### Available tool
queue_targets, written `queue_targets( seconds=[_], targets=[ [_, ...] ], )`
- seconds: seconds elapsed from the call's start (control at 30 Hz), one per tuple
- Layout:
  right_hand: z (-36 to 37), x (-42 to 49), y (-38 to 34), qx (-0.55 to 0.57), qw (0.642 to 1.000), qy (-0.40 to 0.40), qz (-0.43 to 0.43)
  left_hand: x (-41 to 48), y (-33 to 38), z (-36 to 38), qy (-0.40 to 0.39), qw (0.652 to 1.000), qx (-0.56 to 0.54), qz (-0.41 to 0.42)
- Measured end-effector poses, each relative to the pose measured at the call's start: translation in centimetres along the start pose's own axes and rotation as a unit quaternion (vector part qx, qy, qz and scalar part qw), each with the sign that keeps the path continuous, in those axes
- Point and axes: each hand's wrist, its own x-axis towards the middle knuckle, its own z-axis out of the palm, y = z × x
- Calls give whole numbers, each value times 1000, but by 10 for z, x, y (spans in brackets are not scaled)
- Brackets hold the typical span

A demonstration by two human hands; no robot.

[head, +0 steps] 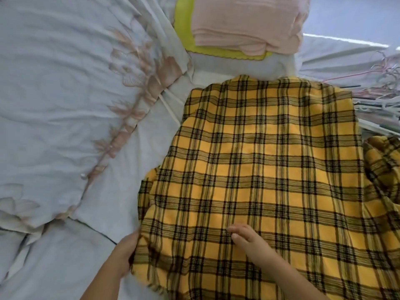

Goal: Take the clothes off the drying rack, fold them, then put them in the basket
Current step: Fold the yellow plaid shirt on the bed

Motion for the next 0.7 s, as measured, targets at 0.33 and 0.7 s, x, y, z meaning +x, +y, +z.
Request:
queue_targets(
  seconds=[0.33,0.7],
  targets=[
    [-5,10,1,224,964,49,132,-29,40,-7,77,933,-253,243],
    [-108,-8,10,480,862,125,105,-101,-10,159,-129,689,467,539]
  ],
)
